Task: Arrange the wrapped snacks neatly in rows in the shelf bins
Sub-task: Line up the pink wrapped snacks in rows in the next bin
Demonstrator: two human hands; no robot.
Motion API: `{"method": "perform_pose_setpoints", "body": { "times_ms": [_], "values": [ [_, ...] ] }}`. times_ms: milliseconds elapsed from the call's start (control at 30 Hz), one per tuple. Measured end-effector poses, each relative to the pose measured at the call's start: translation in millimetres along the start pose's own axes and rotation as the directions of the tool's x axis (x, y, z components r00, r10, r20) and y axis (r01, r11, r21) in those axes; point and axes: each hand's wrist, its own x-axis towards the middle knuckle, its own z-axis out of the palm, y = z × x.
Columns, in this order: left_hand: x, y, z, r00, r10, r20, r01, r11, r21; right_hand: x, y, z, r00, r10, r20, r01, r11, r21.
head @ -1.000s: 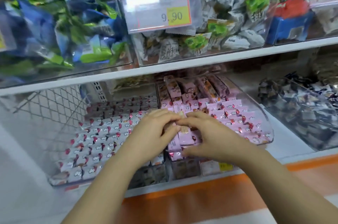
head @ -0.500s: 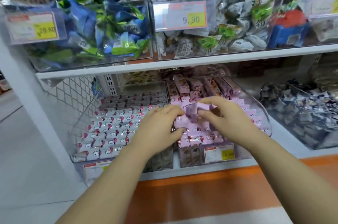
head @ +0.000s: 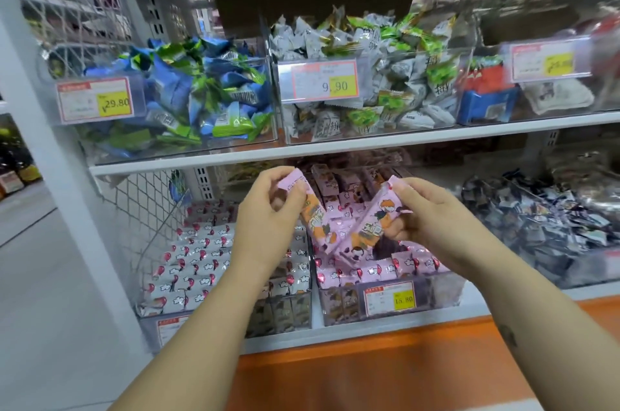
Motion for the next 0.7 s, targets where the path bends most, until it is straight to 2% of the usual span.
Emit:
{"method": "perform_pose_setpoints", "body": {
  "times_ms": [133,233,267,333,400,500,600,700],
  "values": [
    [1.1,2.1,0.7,0.969,-0.124,0.212,0.116,0.992,0.051,-9.7,-4.1,-2.7,0.996,-0.087,-0.017,0.084,0.985,-0.152],
    [-2.8,6.2,3.2,0.907,-0.202,0.368,0.155,0.976,0.154,-16.1,-11.8,-1.1,0.991,-0.123,0.049,0.131,0.973,-0.191],
    [-4.1,5.8,4.7,0.893,-0.220,0.392,0.161,0.971,0.177,-17.5,-13.8,-0.4,0.989,-0.125,0.073,0.137,0.972,-0.192],
    [-4.3,4.2,7.0,0.912,-0.214,0.351,0.154,0.969,0.192,-19.8,-16.5,-0.8,0.988,-0.111,0.105,0.130,0.973,-0.190],
    [-3.0,4.6,6.7,0.946,-0.214,0.243,0.194,0.975,0.105,-21.0,-18.4,-2.4,0.989,-0.096,0.114,0.112,0.983,-0.146],
    [0.8,5.7,7.4,0.929,-0.327,0.173,0.359,0.908,-0.216,-19.4,-20.8,-9.1,0.995,-0.047,0.082,0.042,0.997,0.063],
    [-0.2,9.5,12.1,0.872,-0.413,0.263,0.486,0.795,-0.364,-16.1,-20.5,-15.4,0.997,0.014,0.071,-0.031,0.971,0.238],
    [-5.2,16.0,18.6,0.798,-0.427,0.424,0.601,0.599,-0.529,-13.9,-17.2,-16.8,0.996,0.066,0.063,-0.083,0.944,0.320]
  ]
}}
